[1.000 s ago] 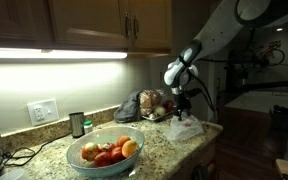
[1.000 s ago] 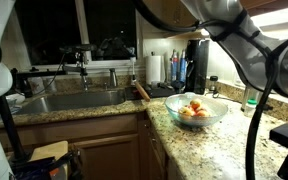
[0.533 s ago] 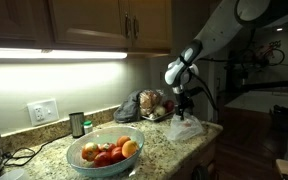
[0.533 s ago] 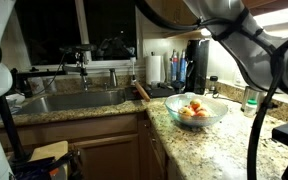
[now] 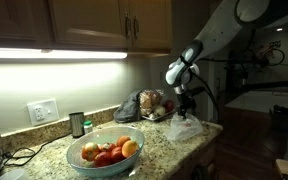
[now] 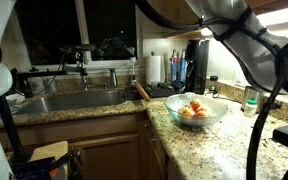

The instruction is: Move the peach from the bag to the bowl

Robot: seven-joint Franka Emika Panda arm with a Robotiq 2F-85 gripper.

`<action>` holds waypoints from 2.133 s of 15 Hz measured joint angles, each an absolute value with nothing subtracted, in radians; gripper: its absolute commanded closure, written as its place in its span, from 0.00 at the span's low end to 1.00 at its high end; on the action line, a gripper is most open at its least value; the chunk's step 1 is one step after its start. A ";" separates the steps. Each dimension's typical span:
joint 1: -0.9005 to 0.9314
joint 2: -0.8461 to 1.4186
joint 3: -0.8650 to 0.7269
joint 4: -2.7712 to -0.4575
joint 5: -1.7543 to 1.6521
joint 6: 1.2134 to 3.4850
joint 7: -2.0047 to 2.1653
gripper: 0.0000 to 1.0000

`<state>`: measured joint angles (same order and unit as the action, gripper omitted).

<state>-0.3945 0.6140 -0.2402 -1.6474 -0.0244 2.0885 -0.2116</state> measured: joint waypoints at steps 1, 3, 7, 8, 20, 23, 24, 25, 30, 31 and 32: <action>-0.394 0.615 -0.240 -1.647 -0.024 2.086 -0.212 0.00; -0.394 0.617 -0.240 -1.649 -0.024 2.085 -0.212 0.00; -0.394 0.619 -0.240 -1.649 -0.024 2.085 -0.212 0.00; -0.394 0.620 -0.240 -1.649 -0.024 2.085 -0.212 0.00; -0.386 0.650 -0.240 -1.649 -0.081 2.137 -0.211 0.00; -0.379 0.650 -0.240 -1.648 -0.103 2.160 -0.210 0.00; -0.377 0.650 -0.240 -1.648 -0.107 2.164 -0.210 0.00; -0.375 0.650 -0.240 -1.648 -0.110 2.169 -0.210 0.00; -0.370 0.650 -0.240 -1.648 -0.111 2.173 -0.210 0.00; -0.370 0.650 -0.240 -1.648 -0.111 2.173 -0.210 0.00; -0.369 0.650 -0.240 -1.648 -0.111 2.173 -0.210 0.00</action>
